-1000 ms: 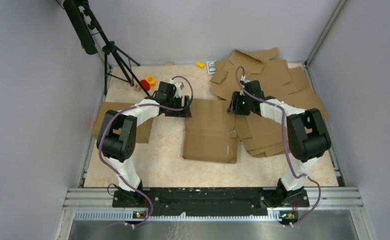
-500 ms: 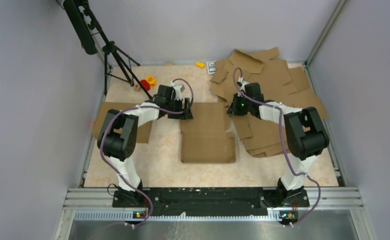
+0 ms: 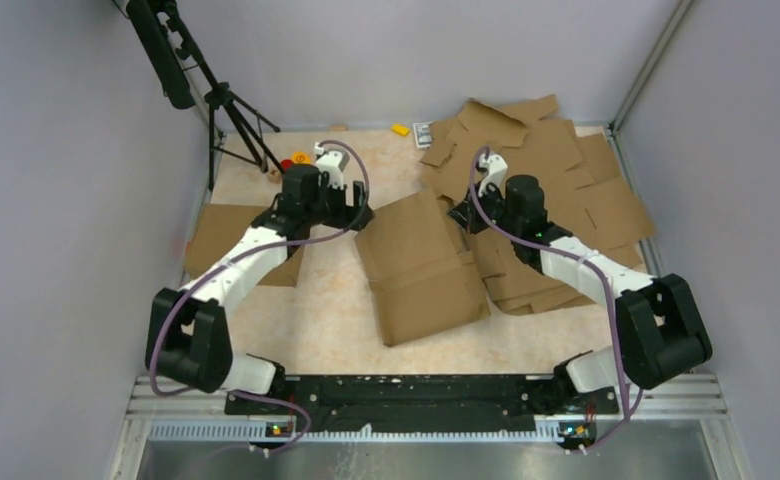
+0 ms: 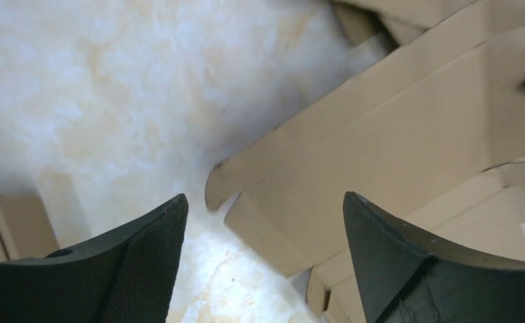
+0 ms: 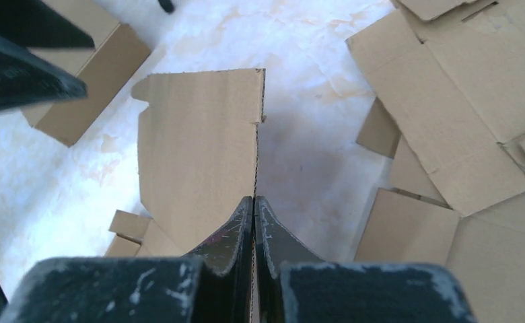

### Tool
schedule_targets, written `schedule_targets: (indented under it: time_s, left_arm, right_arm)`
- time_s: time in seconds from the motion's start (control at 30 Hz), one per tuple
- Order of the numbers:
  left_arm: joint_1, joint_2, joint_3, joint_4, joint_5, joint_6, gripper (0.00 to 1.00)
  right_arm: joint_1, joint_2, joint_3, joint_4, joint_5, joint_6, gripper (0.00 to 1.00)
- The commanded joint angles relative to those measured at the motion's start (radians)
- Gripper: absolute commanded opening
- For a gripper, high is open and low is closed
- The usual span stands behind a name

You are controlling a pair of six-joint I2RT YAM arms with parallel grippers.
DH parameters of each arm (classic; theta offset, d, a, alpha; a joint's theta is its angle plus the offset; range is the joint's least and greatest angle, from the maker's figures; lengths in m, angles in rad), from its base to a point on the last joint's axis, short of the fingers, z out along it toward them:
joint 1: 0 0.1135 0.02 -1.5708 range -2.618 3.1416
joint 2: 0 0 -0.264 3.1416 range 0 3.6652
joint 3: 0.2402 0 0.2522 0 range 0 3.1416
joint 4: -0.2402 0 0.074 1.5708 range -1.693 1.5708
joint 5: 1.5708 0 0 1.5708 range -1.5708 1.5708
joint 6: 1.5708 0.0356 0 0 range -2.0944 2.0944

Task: Fold the paper box
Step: Fold the paper box at the center of the board.

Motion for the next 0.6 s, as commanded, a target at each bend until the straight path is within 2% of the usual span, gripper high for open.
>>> schedule_targets:
  time_s: [0.0, 0.13, 0.23, 0.37, 0.47, 0.57]
  left_arm:
    - [-0.026, -0.075, 0.058, 0.025, 0.066, 0.098, 0.87]
    - [-0.029, 0.069, 0.287, -0.162, 0.251, 0.289, 0.86]
    - [-0.028, 0.223, 0.472, -0.338, 0.456, 0.479, 0.86]
    - [-0.028, 0.449, 0.811, -0.674, 0.584, 0.678, 0.86]
    - [-0.031, 0.594, 1.0, -0.904, 0.675, 0.808, 0.87]
    - [-0.041, 0.71, 1.137, -1.121, 0.751, 0.918, 0.83]
  right_arm:
    - [0.018, -0.046, -0.051, 0.112, -0.005, -0.059, 0.0]
    - [0.019, -0.052, -0.056, 0.126, -0.034, -0.053, 0.0]
    - [0.02, -0.055, -0.052, 0.123, -0.045, -0.048, 0.0]
    - [0.02, -0.062, -0.052, 0.13, -0.064, -0.041, 0.0]
    - [0.02, -0.062, -0.054, 0.137, -0.073, -0.038, 0.0]
    - [0.021, -0.064, -0.053, 0.136, -0.072, -0.04, 0.0]
